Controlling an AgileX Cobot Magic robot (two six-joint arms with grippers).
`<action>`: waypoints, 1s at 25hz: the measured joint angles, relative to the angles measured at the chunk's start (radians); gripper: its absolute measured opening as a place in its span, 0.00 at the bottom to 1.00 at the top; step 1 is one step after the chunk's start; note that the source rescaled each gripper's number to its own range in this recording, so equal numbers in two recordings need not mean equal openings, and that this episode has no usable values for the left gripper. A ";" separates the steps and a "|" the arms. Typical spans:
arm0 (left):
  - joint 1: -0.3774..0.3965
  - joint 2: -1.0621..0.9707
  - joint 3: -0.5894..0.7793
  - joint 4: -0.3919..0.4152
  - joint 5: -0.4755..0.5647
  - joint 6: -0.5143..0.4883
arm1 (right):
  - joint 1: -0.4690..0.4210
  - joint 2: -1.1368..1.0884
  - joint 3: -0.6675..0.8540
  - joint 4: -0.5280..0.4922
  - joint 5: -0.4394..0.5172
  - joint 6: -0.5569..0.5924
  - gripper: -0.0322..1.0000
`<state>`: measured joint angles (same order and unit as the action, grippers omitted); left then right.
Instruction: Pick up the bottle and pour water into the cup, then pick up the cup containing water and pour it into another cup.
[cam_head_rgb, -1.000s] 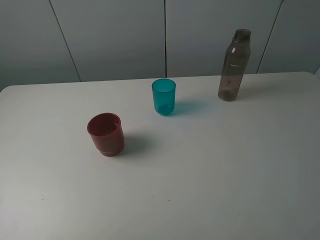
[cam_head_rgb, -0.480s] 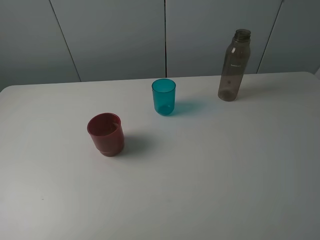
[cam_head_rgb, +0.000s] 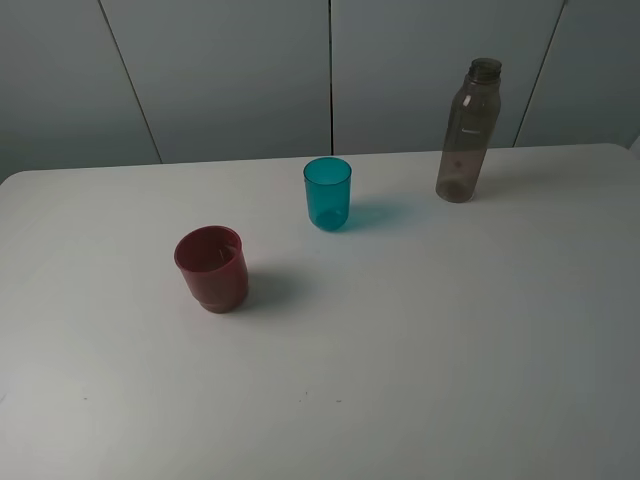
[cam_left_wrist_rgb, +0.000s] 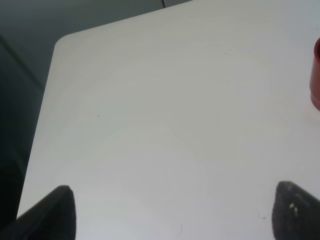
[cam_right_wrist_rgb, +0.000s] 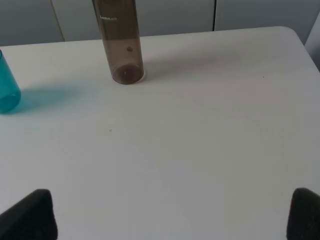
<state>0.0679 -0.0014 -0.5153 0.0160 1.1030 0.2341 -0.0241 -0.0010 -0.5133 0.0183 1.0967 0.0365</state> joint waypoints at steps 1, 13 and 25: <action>0.000 0.000 0.000 0.000 0.000 0.000 | 0.000 0.000 0.000 0.000 0.000 0.000 1.00; 0.000 0.000 0.000 0.000 0.000 -0.003 | 0.000 0.000 0.000 0.000 0.000 -0.002 1.00; 0.000 0.000 0.000 0.000 0.000 -0.003 | 0.000 0.000 0.000 0.000 0.000 -0.002 1.00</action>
<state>0.0679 -0.0014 -0.5153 0.0160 1.1030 0.2315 -0.0241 -0.0010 -0.5133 0.0183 1.0967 0.0347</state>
